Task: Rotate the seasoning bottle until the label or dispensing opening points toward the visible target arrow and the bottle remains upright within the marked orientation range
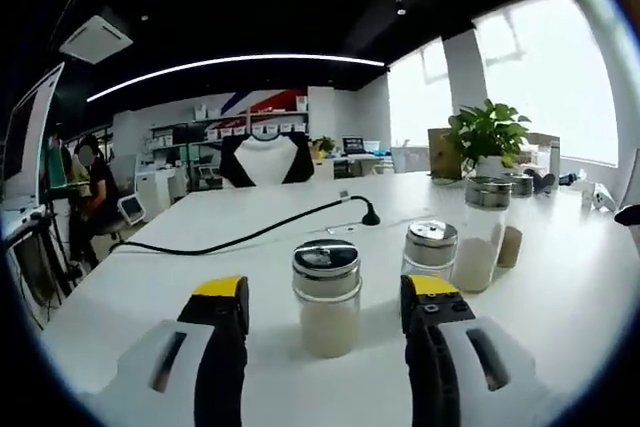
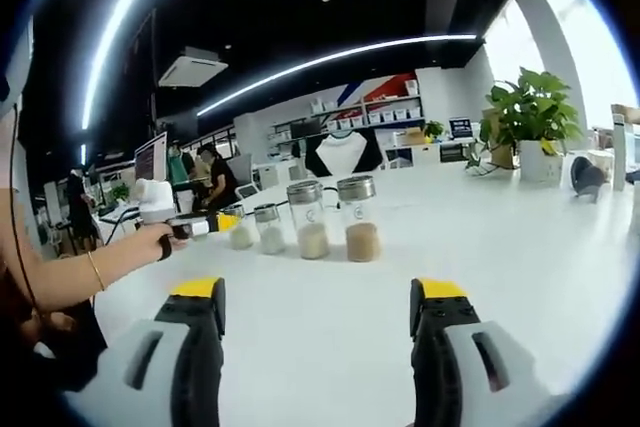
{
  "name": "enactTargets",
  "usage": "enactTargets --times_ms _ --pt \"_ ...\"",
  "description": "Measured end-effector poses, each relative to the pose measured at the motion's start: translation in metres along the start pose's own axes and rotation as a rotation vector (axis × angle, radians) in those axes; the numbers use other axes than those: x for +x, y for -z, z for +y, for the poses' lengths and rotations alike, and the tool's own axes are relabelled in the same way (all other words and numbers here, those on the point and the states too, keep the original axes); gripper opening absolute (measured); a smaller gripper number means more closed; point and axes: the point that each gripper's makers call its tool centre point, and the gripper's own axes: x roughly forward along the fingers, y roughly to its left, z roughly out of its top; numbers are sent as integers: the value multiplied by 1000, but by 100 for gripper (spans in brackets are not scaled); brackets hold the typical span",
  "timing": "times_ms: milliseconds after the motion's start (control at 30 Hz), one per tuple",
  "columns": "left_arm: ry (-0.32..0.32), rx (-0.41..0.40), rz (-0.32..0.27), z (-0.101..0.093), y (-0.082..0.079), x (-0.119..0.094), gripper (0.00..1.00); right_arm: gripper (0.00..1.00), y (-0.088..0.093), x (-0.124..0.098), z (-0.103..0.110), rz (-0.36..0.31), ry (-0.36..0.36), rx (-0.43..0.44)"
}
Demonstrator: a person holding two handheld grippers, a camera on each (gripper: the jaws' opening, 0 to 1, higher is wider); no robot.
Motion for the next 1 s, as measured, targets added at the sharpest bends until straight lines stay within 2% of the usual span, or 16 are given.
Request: enactTargets --times_ms 200,367,433,467,667,967,1000 --pt "-1 -30 -11 2 -4 13 58 74 4 2 -6 5 3 18" --pt "1 -9 -4 -4 -4 16 51 74 5 4 -7 4 -3 28" --pt "-5 12 7 -4 -4 18 49 74 5 4 -7 2 -7 30" --pt "-19 75 26 -3 -2 18 48 74 5 4 -8 1 -7 33" --pt "-14 33 41 -8 4 21 38 73 5 4 -8 -2 -8 39" --pt "-38 39 27 -11 3 21 37 72 2 7 -8 -6 -8 37" --pt "-59 29 27 -10 2 20 37 72 2 7 -8 -6 -8 37"
